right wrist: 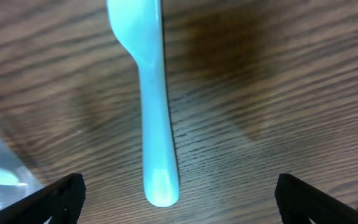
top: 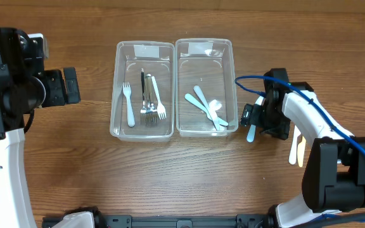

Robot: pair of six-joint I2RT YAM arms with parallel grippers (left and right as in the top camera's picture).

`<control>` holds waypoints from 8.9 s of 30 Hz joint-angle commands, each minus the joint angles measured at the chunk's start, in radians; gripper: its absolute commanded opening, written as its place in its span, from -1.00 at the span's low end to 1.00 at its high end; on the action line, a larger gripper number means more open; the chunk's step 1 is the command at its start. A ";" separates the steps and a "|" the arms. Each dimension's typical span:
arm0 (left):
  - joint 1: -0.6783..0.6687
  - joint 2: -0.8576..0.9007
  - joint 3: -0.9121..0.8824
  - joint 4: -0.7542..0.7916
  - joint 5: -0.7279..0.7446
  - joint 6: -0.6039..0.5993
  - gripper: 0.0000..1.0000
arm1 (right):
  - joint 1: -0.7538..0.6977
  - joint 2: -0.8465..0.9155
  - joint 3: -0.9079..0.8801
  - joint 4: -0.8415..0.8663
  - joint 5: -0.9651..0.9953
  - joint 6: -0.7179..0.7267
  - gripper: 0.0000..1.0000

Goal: Pack container
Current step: 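Grasp a white plastic knife by the handle with the right gripper, then lift the white knife into the right container and release it, then grasp the remaining white knife beside the yellow one with the right gripper, then place the white knife into the right container, then grasp the yellow plastic knife with the right gripper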

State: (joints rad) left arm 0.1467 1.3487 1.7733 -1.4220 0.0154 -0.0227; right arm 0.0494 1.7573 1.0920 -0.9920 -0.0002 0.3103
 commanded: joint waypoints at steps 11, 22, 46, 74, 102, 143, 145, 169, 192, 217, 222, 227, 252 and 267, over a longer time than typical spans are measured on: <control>0.010 0.006 -0.005 0.000 0.012 0.019 1.00 | 0.001 0.011 -0.129 0.129 -0.001 -0.004 0.94; 0.010 0.006 -0.005 0.001 0.012 0.019 1.00 | 0.001 0.022 -0.130 0.134 0.002 -0.023 0.00; 0.010 0.006 -0.005 0.001 0.011 0.019 1.00 | 0.001 0.021 -0.130 0.155 0.002 -0.023 -0.79; 0.010 0.006 -0.005 0.007 0.011 0.019 1.00 | 0.416 0.211 0.543 -0.079 0.005 -0.155 -0.78; 0.010 0.003 -0.005 -0.014 0.034 0.068 1.00 | -0.255 -0.140 0.388 -0.312 -0.028 -0.161 0.56; 0.010 0.003 -0.005 -0.025 0.037 0.068 1.00 | -0.325 0.046 -0.124 0.111 0.006 -0.210 0.84; 0.010 0.003 -0.005 -0.025 0.037 0.068 1.00 | -0.325 0.046 -0.118 0.136 0.006 -0.210 0.84; 0.010 0.003 -0.005 -0.020 0.034 0.068 1.00 | -0.325 0.046 -0.170 0.037 -0.054 -0.144 0.47; 0.010 0.003 -0.005 -0.022 0.034 0.068 1.00 | -0.325 0.046 -0.177 0.044 -0.054 -0.096 -0.67; 0.010 0.003 -0.005 -0.017 0.034 0.068 1.00 | 0.291 -0.098 0.556 -0.142 0.044 -0.143 -0.92; 0.010 0.003 -0.005 -0.017 0.034 0.068 1.00 | 0.386 0.089 0.555 -0.131 0.011 -0.143 -0.92; 0.010 0.003 -0.005 -0.017 0.034 0.068 1.00 | 0.389 0.241 0.555 -0.086 -0.055 -0.153 -0.85; 0.010 0.003 -0.005 -0.018 0.034 0.068 1.00 | -0.295 0.095 0.834 -0.402 0.036 -0.326 0.86; 0.010 0.003 -0.005 -0.020 0.033 0.068 1.00 | -0.557 0.098 0.316 -0.020 -0.001 -0.557 0.93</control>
State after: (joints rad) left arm 0.1467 1.3487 1.7733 -1.4445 0.0341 0.0292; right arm -0.5045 1.8565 1.4643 -1.0584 0.0090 -0.1959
